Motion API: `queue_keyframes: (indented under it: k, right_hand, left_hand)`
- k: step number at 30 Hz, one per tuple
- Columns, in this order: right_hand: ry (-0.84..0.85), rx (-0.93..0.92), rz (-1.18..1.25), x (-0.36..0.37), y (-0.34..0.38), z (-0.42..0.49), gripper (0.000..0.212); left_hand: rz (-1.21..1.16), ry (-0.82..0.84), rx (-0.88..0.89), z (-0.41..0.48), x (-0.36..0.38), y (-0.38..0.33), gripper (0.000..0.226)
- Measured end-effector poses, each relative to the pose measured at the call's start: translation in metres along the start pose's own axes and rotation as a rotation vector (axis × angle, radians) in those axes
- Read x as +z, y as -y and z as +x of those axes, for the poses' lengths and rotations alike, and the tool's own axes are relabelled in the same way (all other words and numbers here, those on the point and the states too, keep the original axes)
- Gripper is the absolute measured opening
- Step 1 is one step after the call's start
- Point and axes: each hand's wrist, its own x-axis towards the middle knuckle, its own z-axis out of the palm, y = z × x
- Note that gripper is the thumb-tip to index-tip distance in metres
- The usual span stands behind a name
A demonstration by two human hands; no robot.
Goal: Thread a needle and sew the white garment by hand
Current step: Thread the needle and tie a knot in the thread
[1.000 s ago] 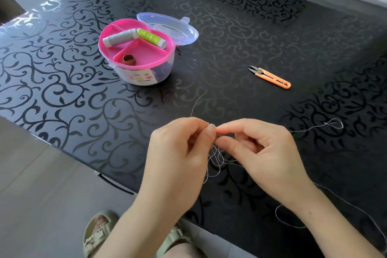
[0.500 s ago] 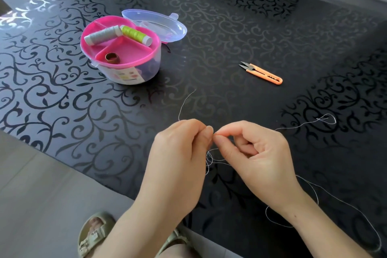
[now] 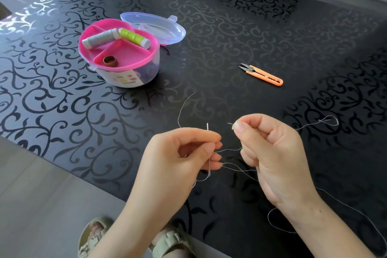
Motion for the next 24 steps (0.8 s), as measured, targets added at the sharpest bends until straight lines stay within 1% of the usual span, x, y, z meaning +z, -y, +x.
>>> queue_keyframes:
  k: [3, 7, 8, 11, 13, 15, 17, 18, 21, 24]
  right_hand:
    - [0.01, 0.028, 0.005, 0.0005, 0.0012, -0.0004, 0.011]
    - [0.022, 0.019, -0.039, 0.0016, 0.0019, -0.0015, 0.01]
    - [0.027, 0.013, -0.046, 0.0017, 0.0018, -0.0017, 0.01]
    - [0.034, 0.002, -0.047, 0.0022, 0.0017, -0.0015, 0.009]
    - [0.04, -0.005, -0.045, 0.0017, 0.0011, -0.0014, 0.007]
    - [0.052, -0.018, -0.049, 0.0009, 0.0005, -0.0018, 0.006]
    - [0.066, -0.031, -0.061, 0.0005, 0.0003, -0.0025, 0.014]
    - [0.066, -0.031, -0.065, 0.0005, 0.0004, -0.0026, 0.015]
    - [0.068, -0.024, -0.074, 0.001, 0.0004, -0.0027, 0.012]
    - [0.065, -0.012, -0.078, 0.0019, 0.0, -0.0028, 0.019]
  left_hand:
    - [-0.064, 0.028, -0.013, -0.0004, 0.0018, -0.0022, 0.028]
    - [-0.124, 0.046, -0.063, 0.0009, 0.0053, -0.0025, 0.043]
    - [-0.132, 0.041, -0.076, 0.0009, 0.0059, -0.0022, 0.041]
    - [-0.166, 0.033, -0.092, 0.0007, 0.0058, -0.0013, 0.022]
    - [-0.186, 0.039, -0.094, 0.0004, 0.0049, -0.0005, 0.015]
    - [-0.206, 0.044, -0.1, 0.0002, 0.0049, -0.0009, 0.014]
    - [-0.22, 0.039, -0.104, 0.0001, 0.0053, -0.0009, 0.014]
    - [-0.223, 0.03, -0.103, 0.0, 0.0056, -0.0005, 0.014]
    - [-0.203, -0.016, -0.06, 0.0002, 0.0063, 0.0005, 0.014]
    - [-0.087, -0.121, 0.064, -0.0004, 0.0057, 0.0009, 0.025]
